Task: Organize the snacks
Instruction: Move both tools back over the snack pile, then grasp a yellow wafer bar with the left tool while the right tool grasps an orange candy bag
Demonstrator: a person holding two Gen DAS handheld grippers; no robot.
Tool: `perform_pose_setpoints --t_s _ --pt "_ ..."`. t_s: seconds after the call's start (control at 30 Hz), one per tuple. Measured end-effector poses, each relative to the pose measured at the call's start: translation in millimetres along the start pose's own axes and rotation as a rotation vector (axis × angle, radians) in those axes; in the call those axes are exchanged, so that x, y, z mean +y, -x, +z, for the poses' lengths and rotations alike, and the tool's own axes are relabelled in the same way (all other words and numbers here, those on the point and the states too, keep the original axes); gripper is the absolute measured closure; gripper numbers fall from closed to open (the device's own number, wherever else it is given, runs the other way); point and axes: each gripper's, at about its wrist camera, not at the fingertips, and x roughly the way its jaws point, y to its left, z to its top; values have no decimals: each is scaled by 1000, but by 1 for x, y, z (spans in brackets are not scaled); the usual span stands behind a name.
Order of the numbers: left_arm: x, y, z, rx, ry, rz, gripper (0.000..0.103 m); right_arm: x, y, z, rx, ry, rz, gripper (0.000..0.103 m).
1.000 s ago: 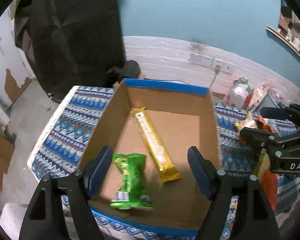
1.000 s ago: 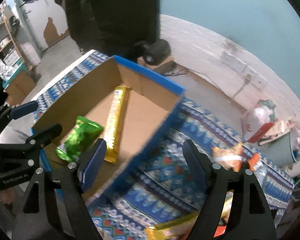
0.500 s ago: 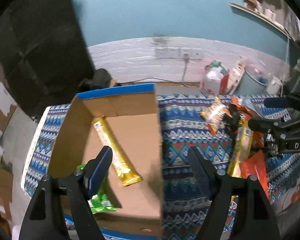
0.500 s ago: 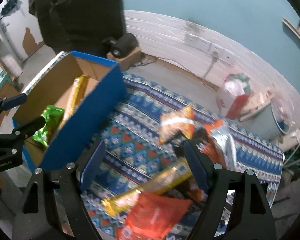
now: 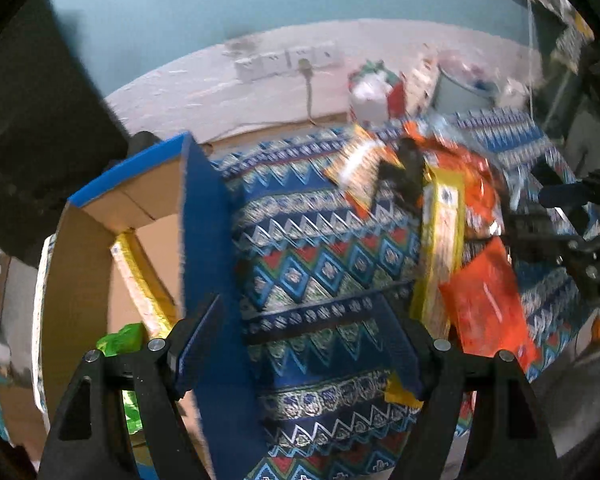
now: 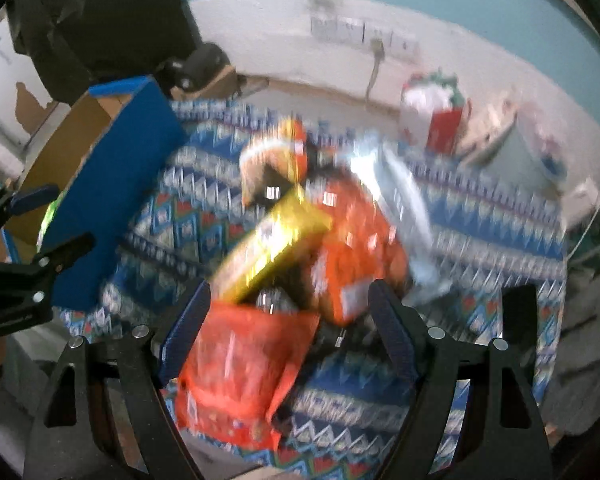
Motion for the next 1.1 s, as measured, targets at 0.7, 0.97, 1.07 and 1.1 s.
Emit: perform_pose_setpoints --t_s 0.7,0.97,1.07,1.1 --pt "-25 -44 -34 145 -80 -34 24 32 -70 -59 214 -84 27 20" --pt "-29 -49 -26 161 -62 -64 24 27 -86 -54 206 -91 23 41" --pt "-34 -51 -18 159 -53 -82 24 19 -81 -58 188 -90 41 59" --pt "-35 -51 -16 159 -49 -89 24 16 -78 -59 180 -91 50 64"
